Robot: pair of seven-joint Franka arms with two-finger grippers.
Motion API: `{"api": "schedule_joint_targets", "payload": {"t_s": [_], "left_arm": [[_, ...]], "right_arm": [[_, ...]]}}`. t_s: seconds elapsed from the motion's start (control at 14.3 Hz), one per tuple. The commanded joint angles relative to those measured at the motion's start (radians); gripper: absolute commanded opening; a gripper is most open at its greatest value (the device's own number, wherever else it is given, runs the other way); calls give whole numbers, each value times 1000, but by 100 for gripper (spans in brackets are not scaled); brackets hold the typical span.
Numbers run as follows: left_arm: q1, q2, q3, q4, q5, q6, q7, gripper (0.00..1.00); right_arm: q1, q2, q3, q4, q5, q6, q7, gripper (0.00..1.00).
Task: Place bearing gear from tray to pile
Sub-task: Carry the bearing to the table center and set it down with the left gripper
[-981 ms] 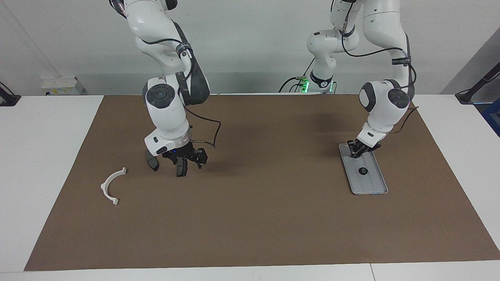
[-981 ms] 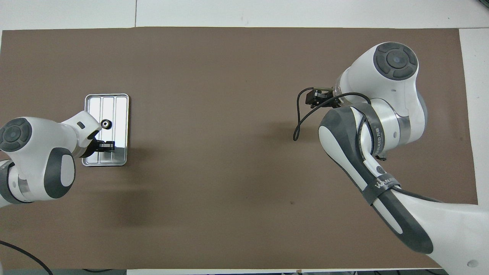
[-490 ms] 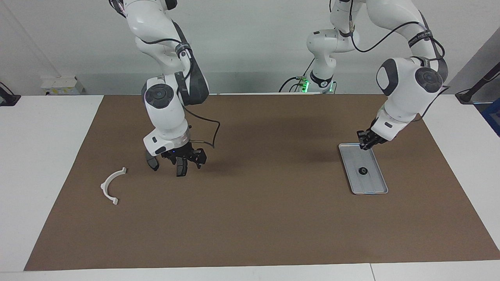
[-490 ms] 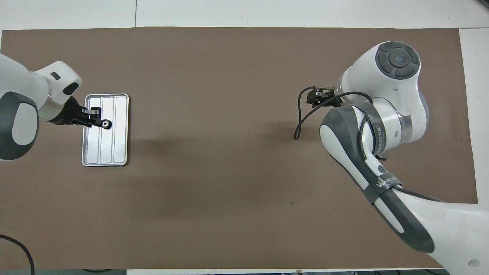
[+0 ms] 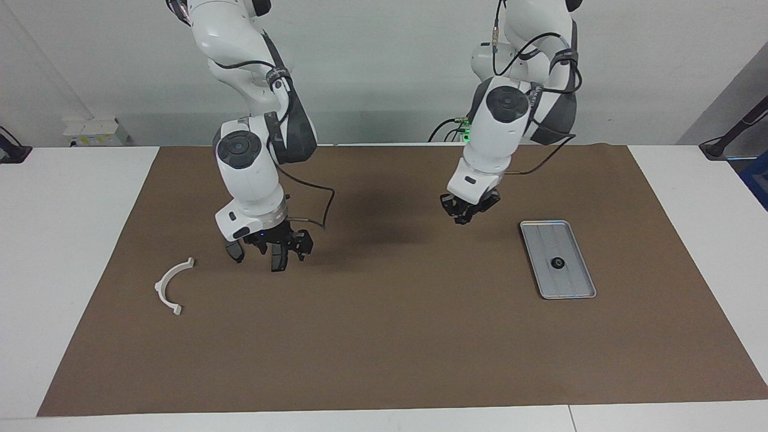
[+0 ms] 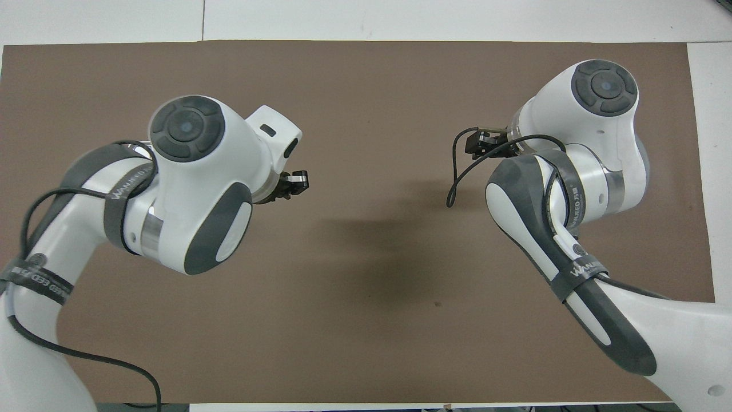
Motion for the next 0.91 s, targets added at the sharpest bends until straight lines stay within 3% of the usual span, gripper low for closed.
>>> {"api": "schedule_joint_targets", "payload": {"t_s": [0.0, 0.14, 0.35, 0.84], "left_arm": [[-57, -2, 20, -82, -5, 103, -46, 0], [-79, 32, 20, -140, -4, 211, -76, 0], [-106, 101, 23, -147, 4, 268, -112, 0], [-116, 136, 23, -185, 6, 360, -126, 0]], "right_arm": [[-14, 14, 6, 16, 5, 3, -26, 100], [-14, 14, 6, 11, 5, 9, -26, 100], [-20, 15, 6, 10, 5, 16, -32, 100], [-25, 14, 6, 7, 5, 16, -43, 100]]}}
